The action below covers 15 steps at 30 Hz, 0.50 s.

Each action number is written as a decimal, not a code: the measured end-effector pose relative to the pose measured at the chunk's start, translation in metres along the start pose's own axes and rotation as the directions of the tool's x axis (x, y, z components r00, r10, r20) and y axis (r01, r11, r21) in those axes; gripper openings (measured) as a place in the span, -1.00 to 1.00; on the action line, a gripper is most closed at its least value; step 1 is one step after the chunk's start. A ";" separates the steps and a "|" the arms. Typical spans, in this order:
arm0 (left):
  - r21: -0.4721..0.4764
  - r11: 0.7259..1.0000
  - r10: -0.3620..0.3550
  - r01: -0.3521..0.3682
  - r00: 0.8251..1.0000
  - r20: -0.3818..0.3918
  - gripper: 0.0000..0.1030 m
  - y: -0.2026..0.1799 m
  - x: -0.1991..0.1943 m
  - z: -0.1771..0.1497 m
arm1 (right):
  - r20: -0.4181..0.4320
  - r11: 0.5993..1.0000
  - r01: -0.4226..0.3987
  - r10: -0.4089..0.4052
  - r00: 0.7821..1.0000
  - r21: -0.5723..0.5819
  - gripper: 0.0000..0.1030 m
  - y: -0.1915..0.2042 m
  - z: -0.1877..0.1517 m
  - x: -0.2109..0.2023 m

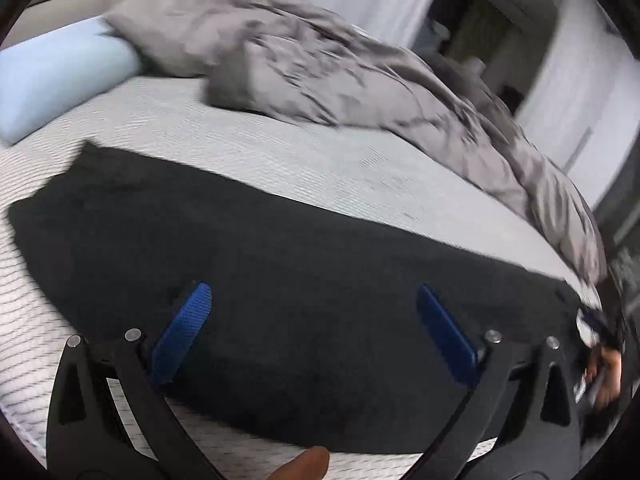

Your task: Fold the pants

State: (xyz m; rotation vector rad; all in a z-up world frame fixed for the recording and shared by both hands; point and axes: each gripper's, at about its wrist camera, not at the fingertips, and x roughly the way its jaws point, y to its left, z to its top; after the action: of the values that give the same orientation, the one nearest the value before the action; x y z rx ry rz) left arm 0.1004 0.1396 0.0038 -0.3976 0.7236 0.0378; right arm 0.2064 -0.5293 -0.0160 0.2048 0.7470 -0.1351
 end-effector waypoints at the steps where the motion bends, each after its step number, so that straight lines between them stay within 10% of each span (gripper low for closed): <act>1: 0.029 0.999 -0.025 0.025 1.000 -0.007 0.98 -0.013 0.004 -0.001 | -0.027 1.000 -0.014 0.014 1.000 -0.013 0.76 0.001 0.005 0.008; 6: 0.139 0.989 -0.051 0.056 0.998 -0.034 0.98 -0.056 0.012 -0.011 | -0.159 0.998 -0.040 0.034 0.987 -0.040 0.57 0.004 0.032 0.045; 7: 0.157 0.986 -0.048 0.055 0.998 -0.050 0.98 -0.061 0.015 -0.015 | -0.177 0.996 -0.014 -0.002 0.984 -0.088 -0.02 0.008 0.036 0.051; 8: 0.174 0.984 -0.039 0.048 0.998 -0.057 0.98 -0.065 0.017 -0.017 | -0.186 0.992 -0.008 -0.016 0.982 -0.124 -0.14 0.013 0.038 0.054; 13: 0.232 0.972 -0.005 0.026 0.996 -0.090 0.98 -0.072 0.028 -0.028 | -0.097 0.987 0.045 -0.061 0.993 -0.157 -0.14 0.023 0.056 0.054; 15: 0.243 0.970 0.033 -0.005 0.993 -0.110 0.98 -0.070 0.038 -0.031 | -0.118 0.972 0.172 -0.192 0.974 -0.159 0.33 0.022 0.057 0.077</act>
State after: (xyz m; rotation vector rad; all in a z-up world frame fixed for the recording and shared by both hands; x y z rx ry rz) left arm 0.1213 0.0590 -0.0184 -0.1595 0.8341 -0.0553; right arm 0.3037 -0.5246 -0.0249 0.0029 0.9046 -0.2413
